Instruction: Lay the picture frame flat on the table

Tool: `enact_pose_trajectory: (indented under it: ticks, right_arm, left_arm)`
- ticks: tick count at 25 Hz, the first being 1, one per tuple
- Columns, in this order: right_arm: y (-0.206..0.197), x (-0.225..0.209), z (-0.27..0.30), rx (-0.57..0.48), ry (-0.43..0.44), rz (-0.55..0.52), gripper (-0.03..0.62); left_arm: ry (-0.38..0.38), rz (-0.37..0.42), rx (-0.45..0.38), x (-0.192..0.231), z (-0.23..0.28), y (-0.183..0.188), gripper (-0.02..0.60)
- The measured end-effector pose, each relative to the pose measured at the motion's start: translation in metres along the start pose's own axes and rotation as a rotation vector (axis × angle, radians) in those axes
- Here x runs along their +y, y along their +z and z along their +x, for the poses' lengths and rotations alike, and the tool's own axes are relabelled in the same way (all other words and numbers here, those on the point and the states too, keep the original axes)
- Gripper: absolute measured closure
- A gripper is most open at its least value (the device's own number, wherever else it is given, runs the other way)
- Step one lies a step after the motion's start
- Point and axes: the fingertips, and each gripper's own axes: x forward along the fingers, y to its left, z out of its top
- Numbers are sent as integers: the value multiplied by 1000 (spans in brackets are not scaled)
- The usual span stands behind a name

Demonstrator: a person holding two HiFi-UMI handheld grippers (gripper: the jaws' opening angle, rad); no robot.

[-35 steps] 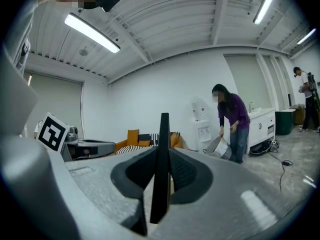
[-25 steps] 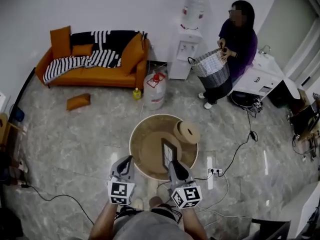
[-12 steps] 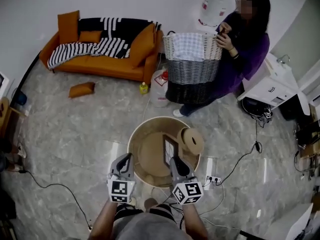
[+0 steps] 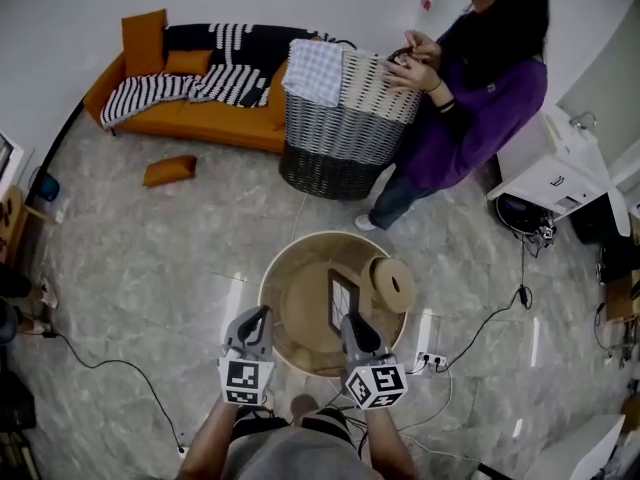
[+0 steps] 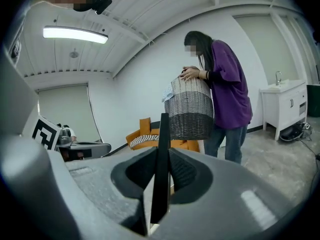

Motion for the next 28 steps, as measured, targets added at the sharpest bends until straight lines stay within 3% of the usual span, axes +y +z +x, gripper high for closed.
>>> enact_pose_trajectory:
  ticks: [9, 28]
  right_arm:
    - [-41, -41, 21, 50, -47, 60, 528]
    - [-198, -139, 89, 220, -97, 192, 527]
  left_arm:
    - [-48, 12, 58, -14, 45, -31, 566]
    - [-108, 53, 204, -38, 178, -162, 566]
